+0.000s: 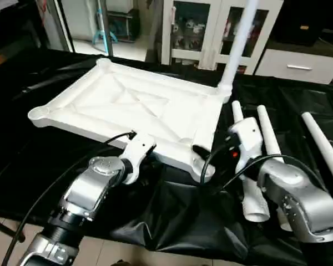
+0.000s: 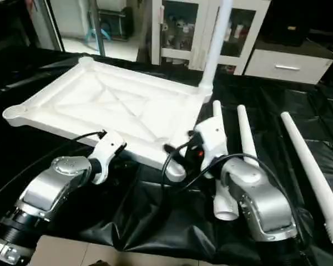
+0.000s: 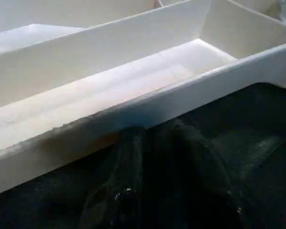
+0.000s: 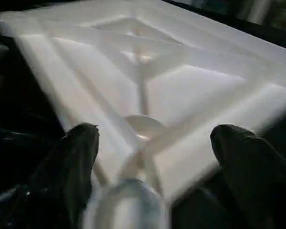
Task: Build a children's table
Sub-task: Rotate table base, then pick table leg
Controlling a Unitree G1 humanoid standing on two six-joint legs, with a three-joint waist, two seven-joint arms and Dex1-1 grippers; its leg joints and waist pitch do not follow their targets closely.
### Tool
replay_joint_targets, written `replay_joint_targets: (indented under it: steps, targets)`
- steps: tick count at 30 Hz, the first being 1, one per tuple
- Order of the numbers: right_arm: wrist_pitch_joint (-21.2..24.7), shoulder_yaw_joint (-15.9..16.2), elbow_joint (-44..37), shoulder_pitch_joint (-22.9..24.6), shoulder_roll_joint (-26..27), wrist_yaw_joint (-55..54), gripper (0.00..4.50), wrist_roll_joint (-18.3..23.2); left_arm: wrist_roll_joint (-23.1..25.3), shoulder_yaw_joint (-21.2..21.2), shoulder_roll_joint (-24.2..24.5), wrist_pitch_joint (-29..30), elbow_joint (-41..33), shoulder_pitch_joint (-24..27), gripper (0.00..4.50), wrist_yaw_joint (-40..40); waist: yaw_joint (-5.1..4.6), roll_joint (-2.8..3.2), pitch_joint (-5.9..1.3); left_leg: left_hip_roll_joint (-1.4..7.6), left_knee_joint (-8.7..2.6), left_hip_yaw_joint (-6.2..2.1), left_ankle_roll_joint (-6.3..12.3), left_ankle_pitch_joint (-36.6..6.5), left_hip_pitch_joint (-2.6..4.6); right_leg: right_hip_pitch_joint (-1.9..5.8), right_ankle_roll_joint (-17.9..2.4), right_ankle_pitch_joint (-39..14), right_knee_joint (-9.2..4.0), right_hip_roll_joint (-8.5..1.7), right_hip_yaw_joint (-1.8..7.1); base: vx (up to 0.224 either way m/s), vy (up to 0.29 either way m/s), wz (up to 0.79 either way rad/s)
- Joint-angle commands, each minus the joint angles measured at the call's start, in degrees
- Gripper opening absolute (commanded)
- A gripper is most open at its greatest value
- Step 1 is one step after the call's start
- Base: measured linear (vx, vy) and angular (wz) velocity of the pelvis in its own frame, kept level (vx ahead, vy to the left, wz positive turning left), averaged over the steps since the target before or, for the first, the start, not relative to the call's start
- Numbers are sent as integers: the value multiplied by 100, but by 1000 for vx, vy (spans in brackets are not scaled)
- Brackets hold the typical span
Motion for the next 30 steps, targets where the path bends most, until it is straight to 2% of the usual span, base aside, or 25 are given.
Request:
replay_joint_targets:
  steps: [1, 3, 4, 5, 6, 7, 8, 10, 11, 12, 13, 14, 15, 17, 18, 19, 20, 21, 22, 23, 26, 29, 30]
  targets:
    - [161, -171, -86, -105, -5, -190, 408, -62, -10, 75, 85, -25, -303, -47, 123, -49, -32, 46, -376, 228, -447, -82, -25, -732, 3, 294, -944, -1034, -393, -328, 281, 0, 0, 0]
    - [618, -382, -95, -268, 23, -450, 426, -16, -194, 135, 241, 100, -874, 167, 126, -280, -70, 70, -373, 245, -463, -96, -49, -748, 0, 307, -1023, -1031, -371, -336, 277, 0, 0, 0]
    - [618, -382, -95, -268, 23, -450, 426, -16, -194, 135, 241, 100, -874, 167, 126, -280, -88, 61, -366, 244, -459, -92, -56, -762, 4, 301, -1043, -1027, -377, -326, 276, 0, 0, 0]
    - [848, -460, -91, -335, 33, -499, 437, 45, -251, 164, 273, 91, -1033, 237, 127, -342, -113, 66, -357, 229, -456, -84, -58, -801, 2, 298, -1050, -1065, -381, -314, 275, 0, 0, 0]
    - [1344, -604, -44, -480, 25, -688, 444, 36, -421, 236, 355, 60, -1402, 421, 127, -483, -132, 47, -352, 225, -456, -77, -48, -839, 6, 298, -1039, -1148, -394, -310, 276, 0, 0, 0]
    - [1485, -641, -22, -527, 13, -755, 447, 6, -493, 260, 391, 60, -1538, 492, 127, -537, -137, 59, -360, 232, -455, -95, -59, -803, 3, 316, -1068, -1124, -363, -322, 273, 0, 0, 0]
    - [1485, -641, -22, -527, 13, -755, 449, 6, -493, 260, 391, 60, -1538, 492, 127, -537, -146, 62, -347, 227, -457, -76, -66, -802, -7, 297, -1046, -1176, -384, -313, 278, 0, 0, 0]
    - [1855, -781, 14, -656, 18, -1017, 449, -96, -636, 259, 607, -105, -1925, 724, 127, -798, -153, -11, -351, 220, -452, -67, -69, -825, -1, 292, -976, -1311, -395, -309, 277, 0, 0, 0]
    - [2035, -853, 38, -712, 22, -1132, 449, -120, -714, 269, 689, -187, -2114, 830, 127, -919, -152, 14, -345, 219, -466, -76, -77, -772, -1, 288, -943, -1367, -386, -309, 279, 0, 0, 0]
    - [2185, -920, 87, -768, 11, -1223, 449, -143, -819, 277, 729, -277, -2300, 923, 127, -1040, -173, -22, -339, 223, -466, -62, -86, -807, 5, 268, -894, -1450, -404, -301, 279, 0, 0, 0]
    - [2362, -961, 173, -845, -11, -1298, 449, -175, -972, 294, 723, -291, -2510, 996, 127, -1146, -172, -15, -338, 224, -464, -70, -106, -807, 16, 261, -899, -1475, -389, -306, 278, 0, 0, 0]
    - [2384, -963, 186, -855, -14, -1306, 449, -181, -993, 296, 720, -288, -2537, 1003, 127, -1159, -176, -8, -333, 223, -468, -64, -133, -802, 9, 262, -892, -1503, -386, -307, 281, 0, 0, 0]
    - [2859, -781, 356, -1011, -165, -1378, 449, -365, -1131, 253, 730, -267, -2760, 1044, 127, -1296, -191, -54, -332, 224, -459, -49, -148, -820, 26, 244, -882, -1519, -398, -301, 280, 0, 0, 0]
    - [3120, -620, 467, -1095, -269, -1406, 449, -490, -1168, 196, 758, -241, -2850, 1048, 127, -1370, -185, -35, -317, 211, -458, -53, -172, -776, 19, 250, -854, -1545, -387, -292, 282, 0, 0, 0]
    - [3396, -518, 565, -1174, -330, -1430, 449, -545, -1178, 119, 798, -221, -2931, 1043, 127, -1432, -191, -89, -315, 203, -456, -45, -171, -783, 6, 263, -796, -1629, -400, -294, 285, 0, 0, 0]
    - [3586, -605, 624, -1223, -256, -1440, 449, -449, -1183, 61, 836, -222, -2987, 1030, 127, -1467, -186, -113, -316, 200, -453, -42, -157, -773, -3, 271, -754, -1670, -400, -302, 293, 0, 0, 0]
    - [3586, -605, 624, -1223, -256, -1440, 449, -449, -1183, 61, 836, -222, -2987, 1030, 127, -1467, -168, -82, -320, 199, -454, -49, -157, -725, -11, 271, -691, -1725, -399, -315, 297, 0, 0, 0]
    - [3760, -700, 702, -1286, -150, -1469, 449, -353, -1226, 33, 856, -206, -3053, 1008, 127, -1486, -176, -117, -327, 199, -447, -41, -151, -692, -9, 265, -674, -1706, -404, -314, 299, 0, 0, 0]
    - [3822, -730, 730, -1308, -113, -1477, 449, -323, -1241, 28, 862, -205, -3073, 1000, 127, -1491, -167, -95, -334, 200, -450, -45, -157, -618, 2, 259, -699, -1610, -386, -312, 297, 0, 0, 0]
    - [3921, -796, 923, -1368, 13, -1516, 449, -299, -1317, -7, 869, -173, -3186, 936, 127, -1537, -181, -174, -339, 208, -449, -41, -158, -528, -19, 277, -718, -1466, -375, -309, 295, 0, 0, 0]
    - [3964, -875, 1113, -1394, 145, -1484, 449, -261, -1379, -64, 897, -117, -3284, 891, 127, -1618, -173, -132, -342, 217, -442, -42, -209, -465, 6, 263, -795, -1360, -342, -321, 295, 0, 0, 0]
    - [4060, -869, 1225, -1373, 207, -1415, 450, -269, -1515, -115, 911, 110, -3379, 810, 153, -1718, -172, -134, -336, 208, -440, -29, -247, -385, 8, 277, -853, -1120, -316, -305, 297, 0, 0, 0]
    - [4137, -853, 1247, -1350, 210, -1404, 450, -286, -1573, -127, 915, 218, -3408, 774, 159, -1746, -169, -158, -338, 209, -439, -27, -239, -376, 9, 278, -852, -1107, -320, -303, 297, 0, 0, 0]
